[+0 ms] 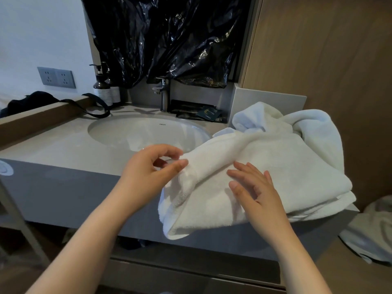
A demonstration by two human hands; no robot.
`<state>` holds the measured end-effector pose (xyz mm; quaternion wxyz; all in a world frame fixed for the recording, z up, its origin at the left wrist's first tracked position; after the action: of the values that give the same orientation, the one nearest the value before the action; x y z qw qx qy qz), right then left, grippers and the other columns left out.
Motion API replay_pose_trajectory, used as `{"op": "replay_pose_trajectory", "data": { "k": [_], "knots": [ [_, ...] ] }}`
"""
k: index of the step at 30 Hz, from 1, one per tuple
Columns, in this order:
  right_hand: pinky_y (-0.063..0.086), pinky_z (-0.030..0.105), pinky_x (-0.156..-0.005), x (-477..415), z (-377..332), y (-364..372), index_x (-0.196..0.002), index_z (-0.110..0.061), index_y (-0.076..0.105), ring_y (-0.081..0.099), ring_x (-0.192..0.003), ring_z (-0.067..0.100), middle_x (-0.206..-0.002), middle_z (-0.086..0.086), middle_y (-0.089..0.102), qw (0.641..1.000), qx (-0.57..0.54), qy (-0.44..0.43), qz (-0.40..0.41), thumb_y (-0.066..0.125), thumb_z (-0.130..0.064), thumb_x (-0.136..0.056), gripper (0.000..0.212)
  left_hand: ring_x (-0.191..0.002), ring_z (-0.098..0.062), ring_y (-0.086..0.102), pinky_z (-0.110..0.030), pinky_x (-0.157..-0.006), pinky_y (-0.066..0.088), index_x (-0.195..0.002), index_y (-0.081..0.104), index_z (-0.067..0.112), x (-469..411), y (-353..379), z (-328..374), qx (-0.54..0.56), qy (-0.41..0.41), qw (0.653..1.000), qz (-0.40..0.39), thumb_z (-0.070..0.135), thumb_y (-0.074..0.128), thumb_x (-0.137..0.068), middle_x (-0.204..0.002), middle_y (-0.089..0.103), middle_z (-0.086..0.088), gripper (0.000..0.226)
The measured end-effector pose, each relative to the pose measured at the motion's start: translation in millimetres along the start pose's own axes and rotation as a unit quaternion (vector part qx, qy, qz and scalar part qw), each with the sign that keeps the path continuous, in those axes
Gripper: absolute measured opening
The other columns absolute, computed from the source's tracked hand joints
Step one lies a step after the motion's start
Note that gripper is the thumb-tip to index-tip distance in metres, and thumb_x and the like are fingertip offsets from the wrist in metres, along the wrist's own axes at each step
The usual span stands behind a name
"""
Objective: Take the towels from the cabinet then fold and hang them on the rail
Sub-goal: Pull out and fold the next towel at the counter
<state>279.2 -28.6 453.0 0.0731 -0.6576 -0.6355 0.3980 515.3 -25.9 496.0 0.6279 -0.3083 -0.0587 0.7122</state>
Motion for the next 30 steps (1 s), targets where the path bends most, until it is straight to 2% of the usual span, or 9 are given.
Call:
{"op": "replay_pose_trajectory", "data": {
  "k": [3,5,8,11,18,21,24,28,30],
  "knots": [
    [-0.007,0.013,-0.116,0,0,1,-0.118,-0.048,0.058,0.019,-0.138,-0.017,-0.141,-0.035,0.038,1.0,-0.002,0.005,0.0,0.04,-0.056,-0.087,0.036,-0.066,-0.011,0.065,-0.017,-0.061,0.052,-0.104,0.071,0.025,-7,1,-5,0.022,-0.014,0.999,-0.042,0.017,0.067,-0.089,-0.102,0.069,0.008,0.018],
    [-0.007,0.016,-0.117,0,-1,1,-0.117,-0.049,0.057,0.019,-0.138,-0.016,-0.14,-0.036,0.037,1.0,0.001,0.009,0.001,0.039,-0.057,-0.087,0.036,-0.07,-0.013,0.069,-0.022,-0.067,0.057,-0.108,0.071,0.021,-9,1,-5,0.05,-0.014,0.997,-0.051,0.012,0.067,-0.089,-0.103,0.071,0.002,0.022],
    [-0.007,0.015,-0.117,0,-1,1,-0.117,-0.05,0.057,0.019,-0.138,-0.017,-0.141,-0.036,0.037,1.0,0.0,0.011,0.0,0.039,-0.057,-0.086,0.036,-0.078,-0.015,0.072,-0.034,-0.08,0.059,-0.099,0.075,0.017,-14,0,-4,0.045,-0.001,0.997,-0.059,0.013,0.073,-0.083,-0.093,0.074,0.0,0.017],
    [-0.006,0.019,-0.119,0,-1,1,-0.117,-0.049,0.058,0.019,-0.138,-0.016,-0.142,-0.034,0.039,1.0,-0.002,0.012,0.001,0.038,-0.059,-0.086,0.038,-0.08,-0.017,0.071,-0.039,-0.082,0.058,-0.092,0.078,0.016,-18,-4,-5,0.037,0.008,0.997,-0.069,0.017,0.077,-0.079,-0.085,0.075,-0.001,0.013],
    [-0.005,0.02,-0.12,0,-1,1,-0.116,-0.05,0.058,0.02,-0.139,-0.015,-0.142,-0.034,0.039,1.0,0.006,0.015,0.003,0.04,-0.055,-0.088,0.033,-0.068,-0.009,0.064,-0.019,-0.068,0.053,-0.082,0.077,0.022,-30,-7,-8,-0.096,0.113,0.985,-0.087,0.008,0.075,-0.081,-0.086,0.065,0.002,0.013],
    [-0.005,0.017,-0.118,-1,-2,0,-0.114,-0.05,0.059,0.021,-0.138,-0.015,-0.14,-0.035,0.04,1.0,-0.003,0.019,0.006,0.041,-0.055,-0.087,0.032,-0.059,-0.01,0.066,-0.025,-0.064,0.056,-0.078,0.07,0.015,-41,-21,-10,-0.059,0.147,0.987,0.009,-0.002,0.068,-0.085,-0.082,0.065,-0.001,0.018],
    [-0.004,0.016,-0.117,-1,-3,0,-0.114,-0.048,0.06,0.022,-0.138,-0.015,-0.141,-0.032,0.042,1.0,-0.01,0.022,0.012,0.041,-0.056,-0.086,0.035,-0.064,-0.009,0.07,-0.024,-0.067,0.059,-0.082,0.063,0.017,-46,-41,-23,0.03,0.114,0.984,0.134,0.0,0.061,-0.091,-0.08,0.068,-0.002,0.02],
    [-0.004,0.019,-0.12,-1,-1,1,-0.118,-0.045,0.061,0.022,-0.139,-0.014,-0.142,-0.029,0.043,1.0,0.003,0.027,0.013,0.04,-0.056,-0.087,0.038,-0.071,-0.011,0.072,-0.022,-0.071,0.059,-0.095,0.064,0.019,-27,-30,-44,0.116,0.011,0.988,0.105,0.009,0.061,-0.093,-0.077,0.073,-0.001,0.011],
    [-0.005,0.018,-0.119,-1,0,1,-0.117,-0.046,0.06,0.022,-0.139,-0.013,-0.141,-0.031,0.041,1.0,0.01,0.026,0.008,0.04,-0.056,-0.087,0.037,-0.071,-0.01,0.072,-0.022,-0.067,0.059,-0.102,0.063,0.025,-4,-29,-55,0.135,-0.038,0.984,0.115,0.025,0.067,-0.089,-0.084,0.075,0.004,0.014]
  ]
}}
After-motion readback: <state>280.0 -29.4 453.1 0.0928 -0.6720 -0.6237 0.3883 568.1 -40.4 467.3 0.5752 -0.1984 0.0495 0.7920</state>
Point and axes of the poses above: each hand's wrist, its own x-axis away from the middle knuckle, its own y-axis out of the palm, z = x × y, the point moved 5 cm from there along -x, towards the middle knuckle
